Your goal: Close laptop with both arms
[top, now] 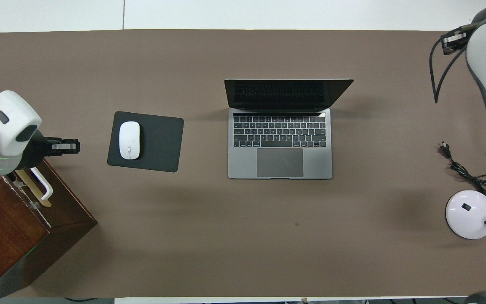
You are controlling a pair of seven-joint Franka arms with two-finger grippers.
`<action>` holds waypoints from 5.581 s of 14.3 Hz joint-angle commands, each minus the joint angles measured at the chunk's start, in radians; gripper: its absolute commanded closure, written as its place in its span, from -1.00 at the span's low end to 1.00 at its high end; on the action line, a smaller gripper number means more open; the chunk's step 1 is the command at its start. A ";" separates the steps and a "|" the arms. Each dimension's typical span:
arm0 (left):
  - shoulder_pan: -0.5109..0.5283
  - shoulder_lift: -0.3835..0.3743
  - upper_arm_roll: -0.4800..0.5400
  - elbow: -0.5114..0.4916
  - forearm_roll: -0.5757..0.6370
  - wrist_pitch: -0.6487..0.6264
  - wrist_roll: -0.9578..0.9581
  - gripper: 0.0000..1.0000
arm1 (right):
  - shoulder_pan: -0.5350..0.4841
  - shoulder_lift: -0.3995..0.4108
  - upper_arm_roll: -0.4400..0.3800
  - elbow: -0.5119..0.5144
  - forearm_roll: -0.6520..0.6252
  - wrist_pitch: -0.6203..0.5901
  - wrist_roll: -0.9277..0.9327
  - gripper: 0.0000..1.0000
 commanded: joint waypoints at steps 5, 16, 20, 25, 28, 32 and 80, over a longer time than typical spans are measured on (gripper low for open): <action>-0.207 -0.119 0.009 -0.248 -0.030 0.318 -0.167 1.00 | 0.093 0.110 0.024 0.097 -0.007 0.054 0.257 1.00; -0.471 0.049 0.007 -0.405 -0.030 0.871 -0.212 1.00 | 0.287 0.083 0.020 0.043 -0.064 0.060 0.641 1.00; -0.526 0.176 0.009 -0.402 -0.030 1.052 -0.212 1.00 | 0.305 0.008 0.024 -0.112 -0.062 0.137 0.665 1.00; -0.580 0.304 0.010 -0.376 -0.030 1.201 -0.208 1.00 | 0.311 -0.035 0.024 -0.195 -0.065 0.159 0.642 1.00; -0.604 0.397 0.012 -0.340 -0.030 1.297 -0.198 1.00 | 0.313 -0.043 0.027 -0.204 -0.067 0.148 0.574 1.00; -0.623 0.471 0.013 -0.285 -0.029 1.310 -0.195 1.00 | 0.313 -0.048 0.025 -0.215 -0.067 0.140 0.474 1.00; -0.589 0.612 0.021 -0.279 -0.018 1.311 0.104 1.00 | 0.328 -0.207 0.070 -0.706 0.211 0.267 0.391 1.00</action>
